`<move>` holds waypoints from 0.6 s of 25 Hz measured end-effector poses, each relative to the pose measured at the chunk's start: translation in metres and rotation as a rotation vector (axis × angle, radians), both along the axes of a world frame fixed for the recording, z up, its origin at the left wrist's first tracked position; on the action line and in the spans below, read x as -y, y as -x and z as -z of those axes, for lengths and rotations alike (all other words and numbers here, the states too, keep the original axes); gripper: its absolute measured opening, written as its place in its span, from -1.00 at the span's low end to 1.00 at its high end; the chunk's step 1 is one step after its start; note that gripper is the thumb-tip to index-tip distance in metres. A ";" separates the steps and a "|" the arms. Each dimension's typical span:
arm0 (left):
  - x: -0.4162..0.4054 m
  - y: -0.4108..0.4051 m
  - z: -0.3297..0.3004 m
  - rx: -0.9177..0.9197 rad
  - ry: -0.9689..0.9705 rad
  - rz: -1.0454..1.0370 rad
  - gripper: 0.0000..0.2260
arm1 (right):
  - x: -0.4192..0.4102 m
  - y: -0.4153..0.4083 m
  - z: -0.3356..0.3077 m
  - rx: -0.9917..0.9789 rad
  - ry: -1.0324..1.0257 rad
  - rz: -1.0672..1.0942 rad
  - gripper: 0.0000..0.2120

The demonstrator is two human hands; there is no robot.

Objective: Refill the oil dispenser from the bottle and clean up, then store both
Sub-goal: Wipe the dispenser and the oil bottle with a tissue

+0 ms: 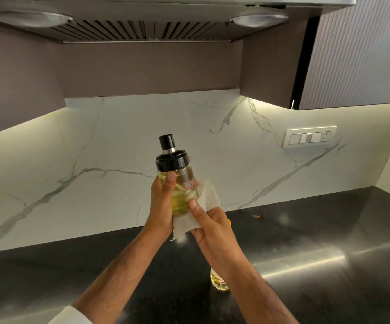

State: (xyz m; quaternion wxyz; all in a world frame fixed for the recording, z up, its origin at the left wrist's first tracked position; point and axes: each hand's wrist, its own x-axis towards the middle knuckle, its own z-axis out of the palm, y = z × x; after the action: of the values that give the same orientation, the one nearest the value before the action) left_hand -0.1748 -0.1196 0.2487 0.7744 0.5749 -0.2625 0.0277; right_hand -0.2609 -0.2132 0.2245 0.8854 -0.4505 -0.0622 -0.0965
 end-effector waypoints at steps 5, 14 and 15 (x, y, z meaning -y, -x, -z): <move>0.001 0.006 -0.003 0.029 -0.021 0.024 -0.01 | -0.005 0.000 -0.001 0.096 0.048 0.174 -0.51; 0.012 0.018 -0.005 -0.011 0.039 -0.011 -0.27 | -0.028 -0.007 0.010 0.198 0.436 0.762 -0.48; 0.012 0.019 -0.007 -0.032 0.058 -0.031 -0.23 | -0.031 -0.006 0.012 0.222 0.510 0.784 -0.47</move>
State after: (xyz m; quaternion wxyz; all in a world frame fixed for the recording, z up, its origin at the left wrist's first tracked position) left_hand -0.1940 -0.1314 0.2556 0.7943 0.5567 -0.2402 0.0379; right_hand -0.2548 -0.1827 0.2128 0.6315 -0.6297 -0.0035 -0.4524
